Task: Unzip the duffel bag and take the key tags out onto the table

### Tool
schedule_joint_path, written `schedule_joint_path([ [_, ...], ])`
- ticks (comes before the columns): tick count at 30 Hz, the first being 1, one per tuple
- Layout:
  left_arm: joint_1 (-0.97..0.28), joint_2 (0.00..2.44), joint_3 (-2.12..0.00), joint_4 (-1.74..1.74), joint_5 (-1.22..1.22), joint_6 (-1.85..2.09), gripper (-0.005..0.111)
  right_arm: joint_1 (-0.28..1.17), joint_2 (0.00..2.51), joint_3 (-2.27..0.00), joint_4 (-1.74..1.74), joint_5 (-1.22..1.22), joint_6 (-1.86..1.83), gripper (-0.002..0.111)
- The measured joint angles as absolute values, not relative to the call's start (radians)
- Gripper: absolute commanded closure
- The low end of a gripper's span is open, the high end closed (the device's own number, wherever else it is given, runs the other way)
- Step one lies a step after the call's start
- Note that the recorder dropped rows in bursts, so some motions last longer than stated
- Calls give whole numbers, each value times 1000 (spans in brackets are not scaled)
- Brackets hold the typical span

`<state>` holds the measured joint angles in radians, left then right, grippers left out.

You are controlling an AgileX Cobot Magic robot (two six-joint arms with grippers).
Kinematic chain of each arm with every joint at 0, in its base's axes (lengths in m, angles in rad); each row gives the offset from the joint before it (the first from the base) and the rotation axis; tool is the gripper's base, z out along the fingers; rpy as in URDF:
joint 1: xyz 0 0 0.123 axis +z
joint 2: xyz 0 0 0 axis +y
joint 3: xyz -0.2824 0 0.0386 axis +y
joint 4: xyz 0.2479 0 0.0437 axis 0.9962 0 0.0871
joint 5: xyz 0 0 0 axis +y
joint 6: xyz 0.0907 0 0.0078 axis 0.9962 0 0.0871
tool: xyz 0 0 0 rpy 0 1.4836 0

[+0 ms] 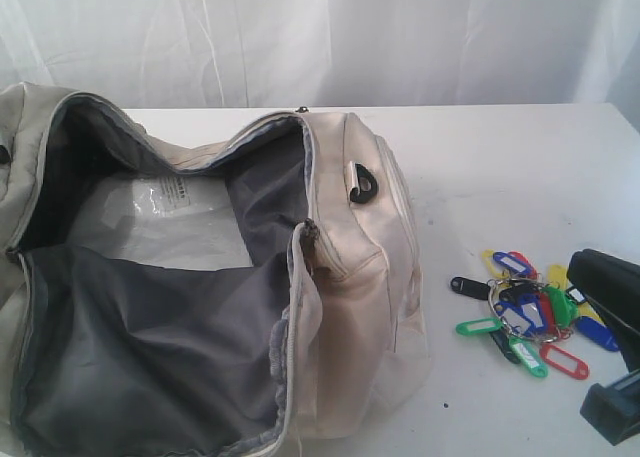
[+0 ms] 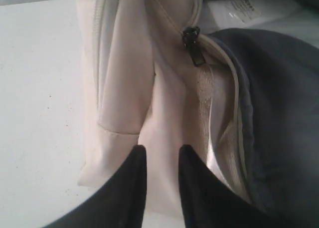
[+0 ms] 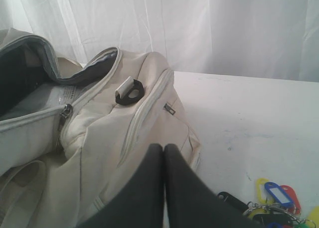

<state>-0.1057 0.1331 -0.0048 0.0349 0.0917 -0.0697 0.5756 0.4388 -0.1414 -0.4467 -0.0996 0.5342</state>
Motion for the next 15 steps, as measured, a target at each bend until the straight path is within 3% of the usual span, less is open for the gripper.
schedule_joint_path([
  [15, -106, 133, -5, 126, 221, -47, 78, 576, 439, -141, -447, -99, 534, 108],
])
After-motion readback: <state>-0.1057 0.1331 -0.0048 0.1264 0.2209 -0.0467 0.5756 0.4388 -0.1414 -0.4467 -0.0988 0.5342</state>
